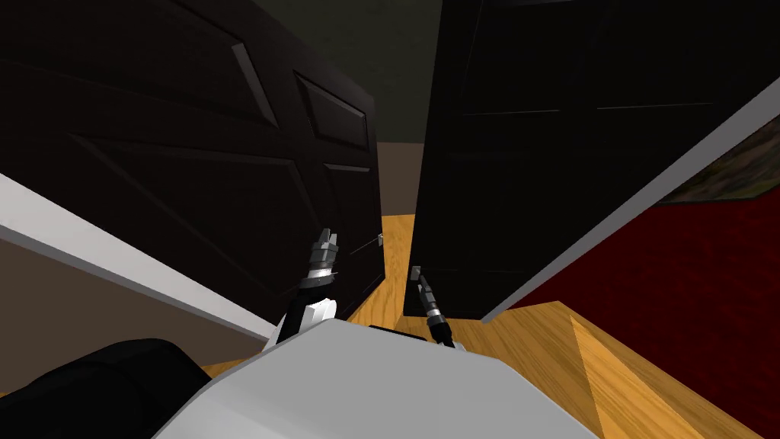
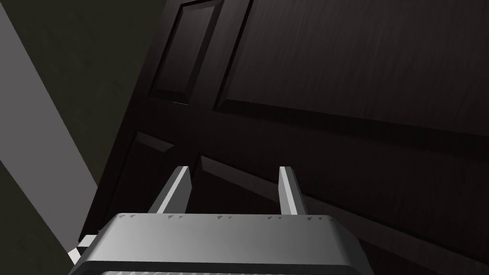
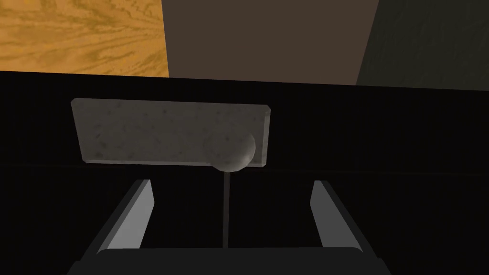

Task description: Push the door open

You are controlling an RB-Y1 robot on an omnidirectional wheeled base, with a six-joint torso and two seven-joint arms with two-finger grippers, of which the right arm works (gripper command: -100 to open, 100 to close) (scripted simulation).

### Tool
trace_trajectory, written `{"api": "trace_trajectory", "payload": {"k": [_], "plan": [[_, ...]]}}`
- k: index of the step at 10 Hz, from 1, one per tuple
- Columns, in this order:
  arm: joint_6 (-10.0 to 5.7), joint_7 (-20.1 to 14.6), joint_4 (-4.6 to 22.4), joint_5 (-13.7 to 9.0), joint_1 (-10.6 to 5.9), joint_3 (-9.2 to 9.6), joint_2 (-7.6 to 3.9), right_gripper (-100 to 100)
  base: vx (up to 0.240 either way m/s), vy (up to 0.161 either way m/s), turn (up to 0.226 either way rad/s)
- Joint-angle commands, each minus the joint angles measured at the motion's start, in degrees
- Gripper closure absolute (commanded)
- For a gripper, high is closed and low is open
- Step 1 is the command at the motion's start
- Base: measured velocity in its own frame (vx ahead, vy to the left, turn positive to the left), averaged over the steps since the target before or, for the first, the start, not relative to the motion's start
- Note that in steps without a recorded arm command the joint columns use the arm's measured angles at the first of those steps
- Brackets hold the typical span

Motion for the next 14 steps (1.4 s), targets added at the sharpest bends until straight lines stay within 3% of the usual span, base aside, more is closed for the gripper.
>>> {"api": "trace_trajectory", "payload": {"k": [1,3,4,5,10,11,14], "plan": [[-0.22,0.38,0.75,-0.15,-0.43,-0.27,0.65,-100,0.195,0.032,0.017],[-0.31,0.68,1.24,-0.27,-0.75,-0.49,1.45,-100,0.197,0.015,0.022],[-0.45,0.61,1.44,-0.27,-0.85,-0.48,1.21,-100,0.077,0.009,-0.003],[-0.45,0.61,1.44,-0.27,-0.85,-0.48,1.21,100,-0.016,-0.001,0.000],[-0.45,0.61,1.44,-0.27,-0.85,-0.48,1.21,100,-0.013,-0.002,0.001],[-0.86,1.85,2.45,-2.05,-1.42,-2.27,0.60,100,0.004,-0.015,0.257],[-1.63,3.58,3.70,-4.58,-2.33,-4.79,-0.12,100,0.022,-0.022,0.223]]}}
